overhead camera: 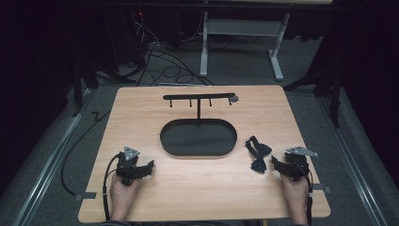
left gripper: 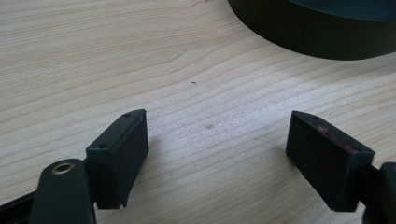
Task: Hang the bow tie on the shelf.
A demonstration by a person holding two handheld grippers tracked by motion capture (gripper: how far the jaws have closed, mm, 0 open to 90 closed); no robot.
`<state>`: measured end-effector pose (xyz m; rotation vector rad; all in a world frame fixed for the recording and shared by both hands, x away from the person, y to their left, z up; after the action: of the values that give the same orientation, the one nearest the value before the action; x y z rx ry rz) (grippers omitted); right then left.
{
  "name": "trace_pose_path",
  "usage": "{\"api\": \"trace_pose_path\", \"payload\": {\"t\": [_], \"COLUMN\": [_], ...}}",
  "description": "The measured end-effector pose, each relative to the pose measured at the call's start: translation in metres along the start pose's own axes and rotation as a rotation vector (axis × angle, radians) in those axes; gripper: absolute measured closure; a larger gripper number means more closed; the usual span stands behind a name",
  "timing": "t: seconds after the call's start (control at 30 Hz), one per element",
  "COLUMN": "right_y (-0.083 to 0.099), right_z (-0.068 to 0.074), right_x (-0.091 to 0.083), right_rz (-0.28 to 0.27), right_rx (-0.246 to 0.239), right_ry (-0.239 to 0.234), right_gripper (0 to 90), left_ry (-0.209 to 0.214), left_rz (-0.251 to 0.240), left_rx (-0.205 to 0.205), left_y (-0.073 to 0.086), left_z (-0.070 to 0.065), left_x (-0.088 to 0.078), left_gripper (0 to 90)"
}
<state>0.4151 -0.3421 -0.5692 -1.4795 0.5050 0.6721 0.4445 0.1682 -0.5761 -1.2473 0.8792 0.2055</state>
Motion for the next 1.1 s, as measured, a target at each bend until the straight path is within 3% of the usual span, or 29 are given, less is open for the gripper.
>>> {"api": "trace_pose_path", "payload": {"t": [1.1], "right_y": [0.0007], "right_z": [0.0031], "right_x": [-0.0004], "right_rz": [0.004], "right_rx": [-0.013], "right_ry": [-0.022], "right_gripper": [40.1], "left_ry": [0.001], "left_rz": [0.005], "left_rx": [0.002], "left_y": [0.0004], "left_z": [0.0001], "left_x": [-0.0004], "left_gripper": [21.6]}}
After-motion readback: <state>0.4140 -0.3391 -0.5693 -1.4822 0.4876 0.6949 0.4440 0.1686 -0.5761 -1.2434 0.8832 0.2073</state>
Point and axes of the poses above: each handheld gripper's, and its own axes: x roughly forward along the jaws, y roughly out of its underside, z roughly to its left, the point moved 10 cm from there along x, roughly forward along the jaws, and after that the axes turned 5 degrees about x, right-handed, at the moved point
